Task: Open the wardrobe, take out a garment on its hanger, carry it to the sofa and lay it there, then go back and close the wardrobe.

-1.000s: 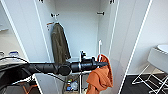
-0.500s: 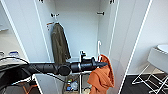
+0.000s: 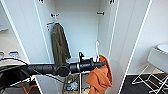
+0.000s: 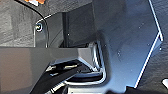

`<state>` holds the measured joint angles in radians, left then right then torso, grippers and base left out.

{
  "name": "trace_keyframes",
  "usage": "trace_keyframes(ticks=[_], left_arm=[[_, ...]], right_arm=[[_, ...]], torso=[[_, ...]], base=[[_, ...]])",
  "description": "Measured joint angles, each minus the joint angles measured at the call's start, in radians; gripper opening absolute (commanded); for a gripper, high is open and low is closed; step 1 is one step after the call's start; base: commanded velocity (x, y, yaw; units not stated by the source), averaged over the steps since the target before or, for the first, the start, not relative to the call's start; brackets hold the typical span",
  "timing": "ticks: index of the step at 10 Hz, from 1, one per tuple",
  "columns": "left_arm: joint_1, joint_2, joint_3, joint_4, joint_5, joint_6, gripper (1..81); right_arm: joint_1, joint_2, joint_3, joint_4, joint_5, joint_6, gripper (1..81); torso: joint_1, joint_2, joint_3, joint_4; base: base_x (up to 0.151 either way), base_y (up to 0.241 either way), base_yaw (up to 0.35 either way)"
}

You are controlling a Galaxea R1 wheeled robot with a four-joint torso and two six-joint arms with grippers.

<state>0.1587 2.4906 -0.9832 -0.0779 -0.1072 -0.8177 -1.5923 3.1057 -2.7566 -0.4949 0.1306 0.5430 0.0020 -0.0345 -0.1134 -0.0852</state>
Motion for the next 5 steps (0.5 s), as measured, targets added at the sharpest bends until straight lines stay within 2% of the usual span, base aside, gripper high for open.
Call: trace_keyframes(ticks=[5], left_arm=[[0.000, -0.009, 0.014, 0.008, 0.000, 0.001, 1.0]], right_arm=[[0.000, 0.000, 0.000, 0.000, 0.000, 0.000, 81.1]], torso=[[0.000, 0.000, 0.000, 0.000]], base=[[0.000, 0.000, -0.140]])
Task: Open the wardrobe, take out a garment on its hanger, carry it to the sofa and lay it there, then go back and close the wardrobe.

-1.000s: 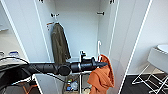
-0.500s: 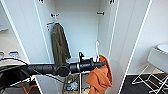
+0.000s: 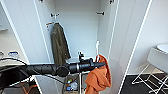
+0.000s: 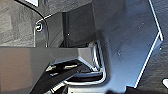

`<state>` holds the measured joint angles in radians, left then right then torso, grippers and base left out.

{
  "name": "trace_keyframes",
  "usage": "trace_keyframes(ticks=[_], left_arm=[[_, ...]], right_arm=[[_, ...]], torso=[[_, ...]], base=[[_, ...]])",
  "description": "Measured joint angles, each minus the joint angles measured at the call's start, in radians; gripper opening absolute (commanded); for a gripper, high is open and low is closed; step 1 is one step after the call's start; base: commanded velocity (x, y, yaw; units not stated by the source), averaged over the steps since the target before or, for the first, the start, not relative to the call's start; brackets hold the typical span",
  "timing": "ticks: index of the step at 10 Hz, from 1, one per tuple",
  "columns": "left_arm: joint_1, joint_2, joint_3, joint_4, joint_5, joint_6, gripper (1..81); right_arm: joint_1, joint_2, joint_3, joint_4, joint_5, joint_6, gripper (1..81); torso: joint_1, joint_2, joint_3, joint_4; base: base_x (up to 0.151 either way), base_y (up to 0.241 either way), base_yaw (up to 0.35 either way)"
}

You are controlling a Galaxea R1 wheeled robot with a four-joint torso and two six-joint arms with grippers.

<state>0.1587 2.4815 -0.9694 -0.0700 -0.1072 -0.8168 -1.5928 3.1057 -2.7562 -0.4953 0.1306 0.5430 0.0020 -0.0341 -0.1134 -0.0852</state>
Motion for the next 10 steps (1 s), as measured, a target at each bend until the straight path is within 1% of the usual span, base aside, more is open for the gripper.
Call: trace_keyframes(ticks=[5, 9, 10], left_arm=[[0.011, -0.036, 0.026, 0.005, -0.005, 0.000, 1.0], [0.020, -0.046, 0.033, 0.021, 0.004, -0.003, 1.0], [0.020, -0.056, 0.034, 0.023, 0.004, -0.003, 1.0]], right_arm=[[0.000, 0.000, 0.001, 0.000, 0.000, 0.000, 81.1], [-0.004, -0.009, 0.003, 0.000, 0.001, -0.001, 81.1], [-0.004, -0.026, 0.010, 0.000, 0.016, -0.004, 81.1]], torso=[[0.000, 0.000, 0.000, 0.000], [0.000, 0.000, 0.000, 0.000], [0.000, 0.000, 0.000, 0.000]], base=[[0.000, 0.000, -0.180], [0.000, 0.000, -0.188], [0.000, 0.000, -0.188]])
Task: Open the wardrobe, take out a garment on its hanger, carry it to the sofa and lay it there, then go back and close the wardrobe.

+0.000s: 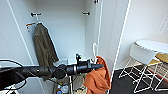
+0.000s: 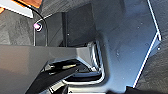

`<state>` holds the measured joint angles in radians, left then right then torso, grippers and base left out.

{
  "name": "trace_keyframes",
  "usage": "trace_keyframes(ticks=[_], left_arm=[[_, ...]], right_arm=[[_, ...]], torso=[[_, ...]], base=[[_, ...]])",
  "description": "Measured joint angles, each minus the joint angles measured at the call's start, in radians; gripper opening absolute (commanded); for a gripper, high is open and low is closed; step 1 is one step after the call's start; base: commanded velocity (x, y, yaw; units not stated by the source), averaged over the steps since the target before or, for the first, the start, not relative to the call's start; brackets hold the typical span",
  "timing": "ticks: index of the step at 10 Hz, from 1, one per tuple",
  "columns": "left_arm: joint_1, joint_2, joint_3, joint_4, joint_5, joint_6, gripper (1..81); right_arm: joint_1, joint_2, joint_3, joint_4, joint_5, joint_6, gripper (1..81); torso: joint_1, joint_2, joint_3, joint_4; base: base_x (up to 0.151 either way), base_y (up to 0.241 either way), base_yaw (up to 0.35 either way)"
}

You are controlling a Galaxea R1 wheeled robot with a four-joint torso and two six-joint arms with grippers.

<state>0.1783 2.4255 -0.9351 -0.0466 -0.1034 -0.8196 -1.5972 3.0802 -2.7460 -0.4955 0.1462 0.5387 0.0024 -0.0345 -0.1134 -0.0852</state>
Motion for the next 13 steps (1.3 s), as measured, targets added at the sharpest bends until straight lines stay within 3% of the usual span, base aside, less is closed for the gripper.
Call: trace_keyframes(ticks=[5, 13], left_arm=[[0.000, -0.045, 0.003, 0.015, 0.001, 0.001, 1.0], [0.000, -0.063, 0.027, 0.025, 0.002, 0.003, 1.0]], right_arm=[[-0.030, -0.129, 0.061, -0.002, 0.034, -0.006, 81.1], [-0.074, -0.146, 0.069, -0.026, 0.053, -0.006, 81.1]], torso=[[0.000, 0.000, 0.000, 0.000], [0.000, 0.000, 0.000, 0.000]], base=[[0.000, 0.000, -0.189], [0.000, 0.000, -0.189]])
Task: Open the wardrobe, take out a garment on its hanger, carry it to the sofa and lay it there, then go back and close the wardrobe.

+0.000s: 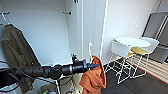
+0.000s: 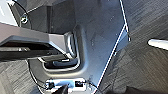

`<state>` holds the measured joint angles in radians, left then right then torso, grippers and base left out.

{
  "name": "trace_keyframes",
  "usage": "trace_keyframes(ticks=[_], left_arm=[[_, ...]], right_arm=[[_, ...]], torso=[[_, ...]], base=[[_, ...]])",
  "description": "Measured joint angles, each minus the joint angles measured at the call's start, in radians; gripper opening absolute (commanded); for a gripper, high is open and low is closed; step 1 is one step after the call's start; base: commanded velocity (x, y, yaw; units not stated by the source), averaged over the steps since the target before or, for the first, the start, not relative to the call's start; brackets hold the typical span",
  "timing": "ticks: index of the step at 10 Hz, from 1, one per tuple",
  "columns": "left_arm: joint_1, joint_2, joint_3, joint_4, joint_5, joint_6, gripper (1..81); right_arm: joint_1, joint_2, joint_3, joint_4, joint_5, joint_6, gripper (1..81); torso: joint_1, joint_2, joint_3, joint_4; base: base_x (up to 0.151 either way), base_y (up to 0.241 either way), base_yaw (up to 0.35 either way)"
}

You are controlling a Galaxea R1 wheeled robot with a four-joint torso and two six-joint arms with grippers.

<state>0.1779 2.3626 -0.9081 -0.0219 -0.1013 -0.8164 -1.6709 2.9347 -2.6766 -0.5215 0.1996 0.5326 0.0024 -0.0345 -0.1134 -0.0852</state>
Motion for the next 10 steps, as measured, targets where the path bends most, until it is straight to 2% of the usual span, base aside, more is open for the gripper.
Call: trace_keyframes(ticks=[10], left_arm=[[-0.002, -0.005, 0.016, 0.004, 0.005, 0.000, 1.0]], right_arm=[[-0.002, 0.008, 0.021, 0.000, 0.002, 0.000, 81.1]], torso=[[0.000, 0.000, 0.000, 0.000]], base=[[0.000, 0.000, -0.188]])
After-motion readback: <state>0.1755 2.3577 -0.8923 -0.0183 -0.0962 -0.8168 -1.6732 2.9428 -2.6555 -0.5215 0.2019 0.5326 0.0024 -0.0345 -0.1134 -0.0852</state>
